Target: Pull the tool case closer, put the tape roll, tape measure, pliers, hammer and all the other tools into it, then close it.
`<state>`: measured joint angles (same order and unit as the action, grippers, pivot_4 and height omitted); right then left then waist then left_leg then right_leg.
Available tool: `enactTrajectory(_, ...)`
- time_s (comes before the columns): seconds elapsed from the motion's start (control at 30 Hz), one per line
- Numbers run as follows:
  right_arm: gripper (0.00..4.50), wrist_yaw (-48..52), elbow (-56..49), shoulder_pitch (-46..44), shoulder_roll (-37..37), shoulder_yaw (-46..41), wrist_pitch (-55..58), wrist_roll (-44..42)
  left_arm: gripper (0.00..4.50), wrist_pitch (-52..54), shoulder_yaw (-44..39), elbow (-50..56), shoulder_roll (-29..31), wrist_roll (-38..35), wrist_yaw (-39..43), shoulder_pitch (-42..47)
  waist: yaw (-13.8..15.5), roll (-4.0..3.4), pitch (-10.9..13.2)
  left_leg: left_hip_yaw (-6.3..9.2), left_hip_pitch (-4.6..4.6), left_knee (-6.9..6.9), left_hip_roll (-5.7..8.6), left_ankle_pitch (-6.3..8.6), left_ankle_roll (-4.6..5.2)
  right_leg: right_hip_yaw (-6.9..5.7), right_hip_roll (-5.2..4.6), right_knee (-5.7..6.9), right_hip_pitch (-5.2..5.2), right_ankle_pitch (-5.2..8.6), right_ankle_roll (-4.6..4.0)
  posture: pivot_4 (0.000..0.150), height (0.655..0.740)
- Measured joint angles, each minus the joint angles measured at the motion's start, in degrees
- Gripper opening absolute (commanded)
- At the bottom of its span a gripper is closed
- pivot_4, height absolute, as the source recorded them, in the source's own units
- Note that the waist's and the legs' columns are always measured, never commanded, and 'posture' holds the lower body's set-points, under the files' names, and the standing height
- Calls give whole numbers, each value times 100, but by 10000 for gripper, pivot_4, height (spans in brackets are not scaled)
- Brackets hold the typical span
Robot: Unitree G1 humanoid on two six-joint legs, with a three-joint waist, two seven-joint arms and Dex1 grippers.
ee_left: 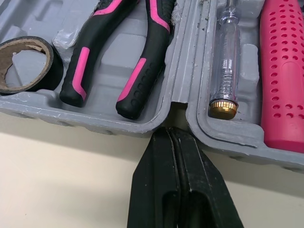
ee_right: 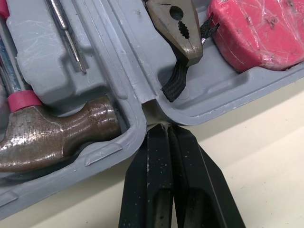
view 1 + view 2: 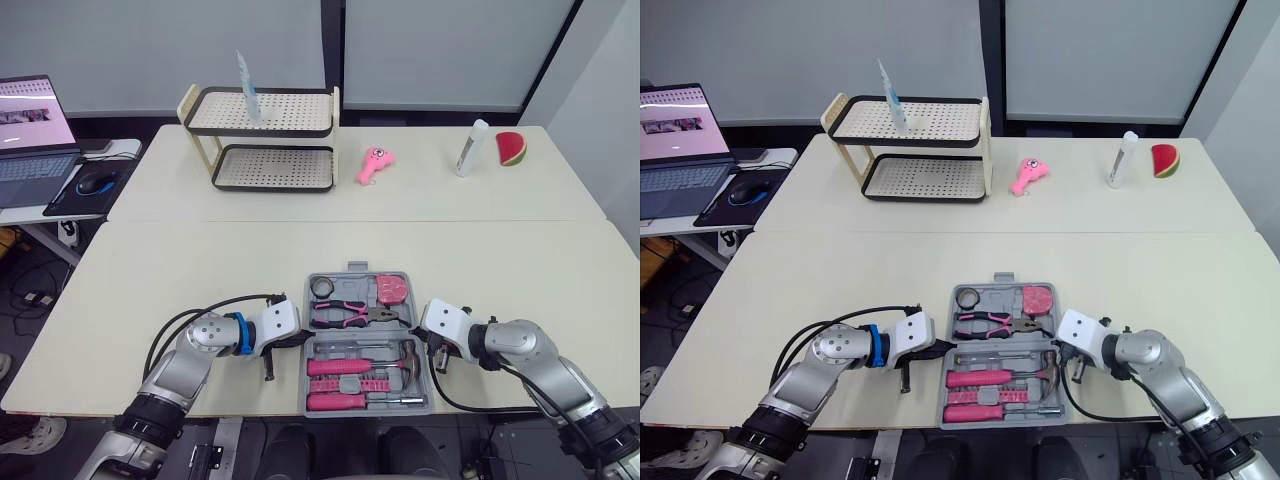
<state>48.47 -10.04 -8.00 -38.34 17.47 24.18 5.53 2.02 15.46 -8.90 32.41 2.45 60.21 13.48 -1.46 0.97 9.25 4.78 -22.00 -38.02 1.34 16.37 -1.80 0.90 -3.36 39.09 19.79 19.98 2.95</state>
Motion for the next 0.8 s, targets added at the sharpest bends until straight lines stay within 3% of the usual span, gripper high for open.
enactTrajectory(0.8,140,17,20,-32,121,-32,12,47,0,2,-7,-75,-32,88,-79,83,-8,0,0,0,2,0,-1,0,0,0,1,1,0,0,0,1500,7356)
